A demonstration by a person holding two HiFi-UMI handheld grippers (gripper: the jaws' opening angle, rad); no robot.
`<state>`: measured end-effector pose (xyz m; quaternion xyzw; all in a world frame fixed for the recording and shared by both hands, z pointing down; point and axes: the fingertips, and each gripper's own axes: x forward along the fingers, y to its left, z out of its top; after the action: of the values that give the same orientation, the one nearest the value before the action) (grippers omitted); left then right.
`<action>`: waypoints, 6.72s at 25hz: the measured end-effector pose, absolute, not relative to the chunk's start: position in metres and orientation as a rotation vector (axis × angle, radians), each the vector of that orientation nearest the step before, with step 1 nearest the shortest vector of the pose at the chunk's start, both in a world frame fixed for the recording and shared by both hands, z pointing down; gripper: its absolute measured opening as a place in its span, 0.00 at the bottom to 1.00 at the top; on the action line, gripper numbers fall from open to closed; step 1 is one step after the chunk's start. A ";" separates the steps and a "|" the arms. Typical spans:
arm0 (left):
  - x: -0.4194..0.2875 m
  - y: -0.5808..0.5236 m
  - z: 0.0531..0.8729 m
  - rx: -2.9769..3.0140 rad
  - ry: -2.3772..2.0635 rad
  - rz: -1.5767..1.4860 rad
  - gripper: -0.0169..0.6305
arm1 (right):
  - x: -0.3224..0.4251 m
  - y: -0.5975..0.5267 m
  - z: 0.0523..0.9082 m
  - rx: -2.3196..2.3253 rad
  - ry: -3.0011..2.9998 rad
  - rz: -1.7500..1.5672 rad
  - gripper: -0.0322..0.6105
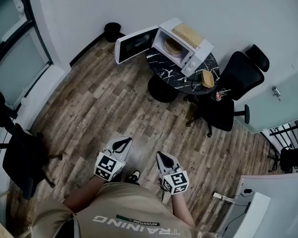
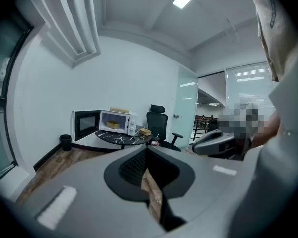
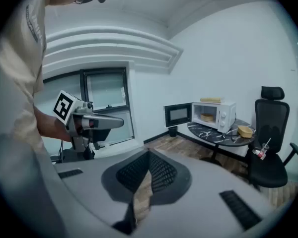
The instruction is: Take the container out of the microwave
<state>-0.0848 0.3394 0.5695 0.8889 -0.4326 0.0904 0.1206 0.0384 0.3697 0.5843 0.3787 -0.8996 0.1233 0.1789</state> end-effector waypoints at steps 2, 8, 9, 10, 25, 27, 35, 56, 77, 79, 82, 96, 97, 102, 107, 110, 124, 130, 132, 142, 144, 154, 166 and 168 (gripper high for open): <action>-0.084 0.333 0.568 2.603 -1.257 0.279 0.03 | 0.040 0.361 0.581 1.100 -2.546 0.347 0.06; -0.075 0.312 0.541 2.670 -1.259 0.274 0.03 | 0.045 0.333 0.563 1.144 -2.566 0.314 0.06; -0.074 0.310 0.538 2.684 -1.254 0.275 0.03 | 0.045 0.330 0.562 1.152 -2.568 0.309 0.06; -0.073 0.307 0.536 2.696 -1.248 0.278 0.03 | 0.045 0.327 0.560 1.161 -2.571 0.305 0.06; -0.095 0.277 0.591 2.655 -1.111 0.329 0.03 | 0.047 0.318 0.596 1.320 -2.427 0.439 0.06; -0.099 0.271 0.598 2.613 -1.125 0.324 0.03 | 0.044 0.310 0.602 1.297 -2.413 0.422 0.06; -0.084 0.205 0.590 2.591 -1.251 0.354 0.03 | 0.064 0.218 0.617 1.273 -2.501 0.410 0.06; 0.006 0.017 0.563 2.539 -1.301 0.400 0.03 | 0.125 0.027 0.619 1.052 -2.616 0.378 0.06; -0.068 -0.166 0.569 2.745 -1.137 0.348 0.03 | 0.043 -0.149 0.593 1.255 -2.449 0.331 0.06; -0.070 -0.177 0.568 2.751 -1.124 0.333 0.03 | 0.041 -0.163 0.591 1.269 -2.435 0.319 0.06; -0.075 -0.191 0.571 2.725 -1.126 0.312 0.03 | 0.039 -0.182 0.591 1.273 -2.429 0.311 0.06; -0.077 -0.281 0.556 2.701 -1.307 0.469 0.03 | 0.034 -0.339 0.639 1.218 -2.443 0.298 0.06; -0.077 -0.289 0.557 2.684 -1.321 0.470 0.03 | 0.034 -0.349 0.644 1.212 -2.436 0.283 0.06; -0.068 -0.312 0.565 2.613 -1.361 0.475 0.03 | 0.033 -0.392 0.675 1.169 -2.390 0.185 0.06; -0.070 -0.315 0.580 2.561 -1.381 0.536 0.03 | 0.034 -0.418 0.681 1.197 -2.345 -0.011 0.06; -0.073 -0.320 0.583 2.551 -1.372 0.518 0.03 | 0.036 -0.429 0.688 1.203 -2.301 -0.021 0.06; -0.120 -0.317 0.588 2.476 -1.473 0.384 0.03 | 0.035 -0.450 0.725 1.068 -2.132 0.000 0.06; -0.133 -0.322 0.582 2.491 -1.492 0.367 0.03 | 0.024 -0.449 0.733 0.980 -2.086 0.012 0.06; -0.133 -0.325 0.581 2.499 -1.485 0.362 0.03 | 0.027 -0.450 0.740 0.983 -2.051 0.050 0.06; -0.134 -0.324 0.575 2.540 -1.467 0.366 0.03 | 0.035 -0.452 0.752 0.924 -1.951 0.017 0.06; -0.134 -0.323 0.575 2.544 -1.462 0.369 0.03 | 0.036 -0.451 0.752 0.921 -1.948 0.013 0.06; -0.134 -0.317 0.569 2.605 -1.402 0.352 0.03 | 0.040 -0.423 0.732 0.954 -1.961 -0.024 0.06; -0.123 -0.290 0.593 2.697 -1.159 0.342 0.03 | 0.036 -0.348 0.709 1.078 -1.948 0.033 0.06; -0.119 -0.291 0.598 2.707 -1.132 0.358 0.03 | 0.034 -0.339 0.706 1.090 -1.955 0.038 0.06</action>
<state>-0.1188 -0.2913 0.5975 0.9118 -0.3814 0.1206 0.0928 0.0342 -0.3390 0.7058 0.4382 -0.7857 0.0153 0.4364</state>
